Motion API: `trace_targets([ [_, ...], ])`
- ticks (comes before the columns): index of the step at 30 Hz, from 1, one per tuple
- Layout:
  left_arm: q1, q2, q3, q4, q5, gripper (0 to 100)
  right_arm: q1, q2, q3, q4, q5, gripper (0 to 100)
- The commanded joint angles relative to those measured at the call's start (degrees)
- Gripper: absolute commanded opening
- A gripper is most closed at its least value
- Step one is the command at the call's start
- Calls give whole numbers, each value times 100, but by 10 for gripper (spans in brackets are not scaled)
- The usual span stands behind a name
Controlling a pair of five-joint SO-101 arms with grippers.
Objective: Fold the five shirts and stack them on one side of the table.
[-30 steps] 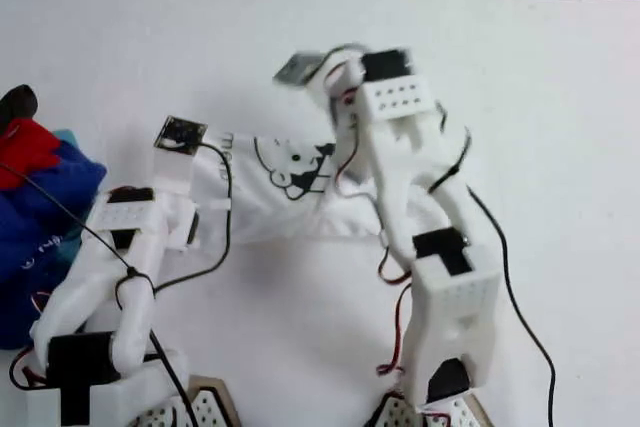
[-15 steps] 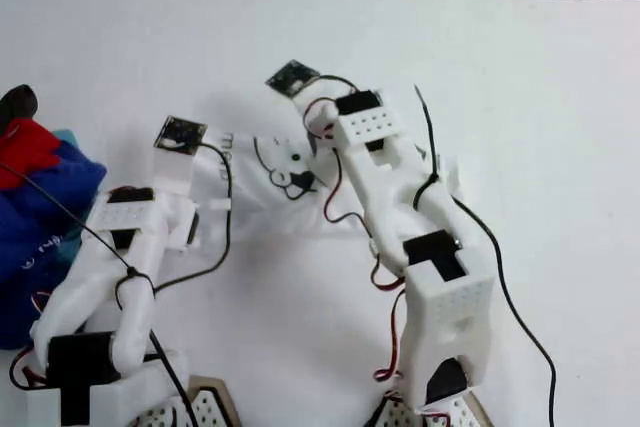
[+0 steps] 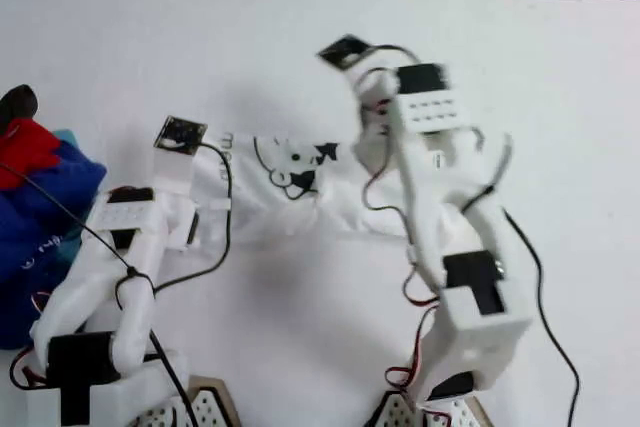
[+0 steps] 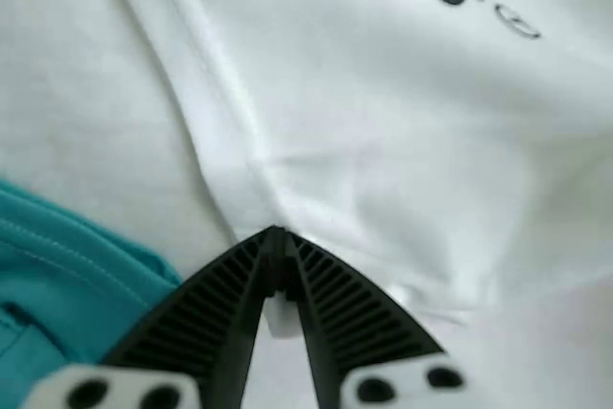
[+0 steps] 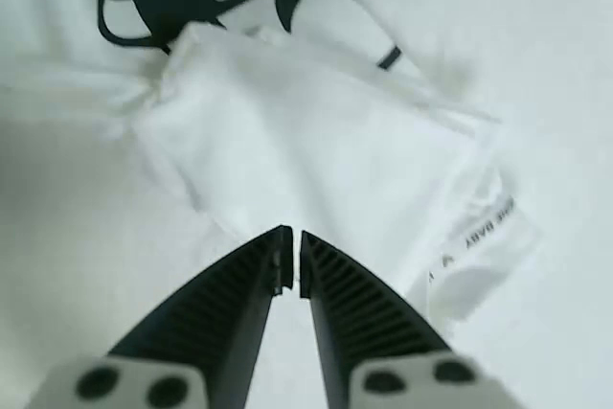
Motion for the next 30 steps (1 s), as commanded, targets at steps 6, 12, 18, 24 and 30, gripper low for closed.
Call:
trace_targets([
  [6,-26,-158,13,-70,9,27,963,-189,1741,-1174,501,20],
  [12,-26,-158,13,-70,9,27,1182,4,2374,-1481,510,20],
  [18,-26,-158,13,-70,9,27,1631,-13,2391,-1358,1521,20],
  [24,-26,-158,13,-70,9,27,1341,-163,2365,-1226,1547,20],
  [30,-26,-158,13,-70,9,27,1156,-1648,2356,-919,1547,20],
])
